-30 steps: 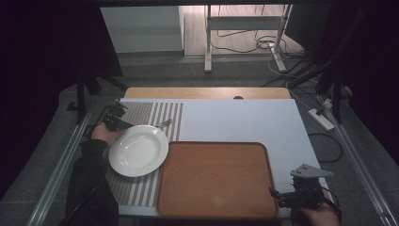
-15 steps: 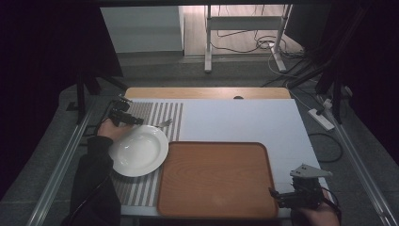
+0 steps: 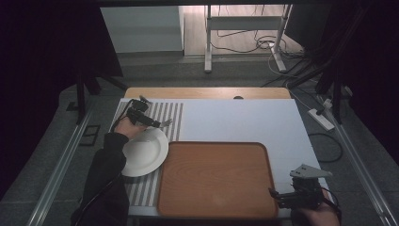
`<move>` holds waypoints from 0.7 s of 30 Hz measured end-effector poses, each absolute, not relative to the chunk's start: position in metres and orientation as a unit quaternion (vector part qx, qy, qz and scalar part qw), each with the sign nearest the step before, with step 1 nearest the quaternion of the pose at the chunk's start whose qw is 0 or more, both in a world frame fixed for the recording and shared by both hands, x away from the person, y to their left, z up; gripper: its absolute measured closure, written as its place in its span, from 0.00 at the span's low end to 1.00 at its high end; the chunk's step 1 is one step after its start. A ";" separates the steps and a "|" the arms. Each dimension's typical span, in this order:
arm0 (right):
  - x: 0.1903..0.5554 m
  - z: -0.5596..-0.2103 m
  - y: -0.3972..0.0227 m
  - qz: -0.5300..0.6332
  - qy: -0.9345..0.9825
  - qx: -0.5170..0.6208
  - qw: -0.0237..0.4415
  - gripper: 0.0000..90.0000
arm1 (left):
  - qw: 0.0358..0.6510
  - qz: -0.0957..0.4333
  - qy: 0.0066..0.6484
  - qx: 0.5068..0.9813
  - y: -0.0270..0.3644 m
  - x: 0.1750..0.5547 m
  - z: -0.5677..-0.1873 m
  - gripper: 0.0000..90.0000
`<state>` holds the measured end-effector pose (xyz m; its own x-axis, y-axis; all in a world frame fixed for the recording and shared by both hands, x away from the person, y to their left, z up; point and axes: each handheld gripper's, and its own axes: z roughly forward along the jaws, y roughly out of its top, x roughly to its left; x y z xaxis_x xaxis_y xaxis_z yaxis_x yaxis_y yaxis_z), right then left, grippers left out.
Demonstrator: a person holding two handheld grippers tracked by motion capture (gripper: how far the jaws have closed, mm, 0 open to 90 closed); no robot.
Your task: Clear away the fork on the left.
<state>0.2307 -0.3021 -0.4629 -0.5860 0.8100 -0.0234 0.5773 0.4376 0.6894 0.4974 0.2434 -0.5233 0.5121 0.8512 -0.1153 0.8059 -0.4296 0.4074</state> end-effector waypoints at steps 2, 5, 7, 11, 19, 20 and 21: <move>0.231 -0.463 -0.302 0.326 0.829 0.418 0.179 0.00 | 0.202 0.055 0.488 0.847 0.240 0.499 -0.525 0.00; 0.231 -0.463 -0.302 0.325 0.830 0.417 0.178 0.00 | 0.193 0.055 0.485 0.851 0.237 0.502 -0.527 0.02; 0.231 -0.463 -0.302 0.326 0.830 0.417 0.178 0.00 | 0.189 0.055 0.485 0.852 0.237 0.504 -0.528 0.03; 0.230 -0.463 -0.302 0.326 0.830 0.417 0.178 0.00 | 0.177 0.066 0.489 0.852 0.237 0.506 -0.531 0.05; 0.230 -0.463 -0.302 0.325 0.830 0.416 0.179 0.00 | 0.174 0.095 0.508 0.839 0.254 0.504 -0.529 0.18; 0.230 -0.463 -0.302 0.325 0.831 0.416 0.179 0.00 | 0.177 0.093 0.511 0.836 0.258 0.503 -0.529 0.22; 0.230 -0.463 -0.302 0.325 0.830 0.415 0.179 0.00 | 0.180 0.095 0.513 0.833 0.260 0.503 -0.528 0.29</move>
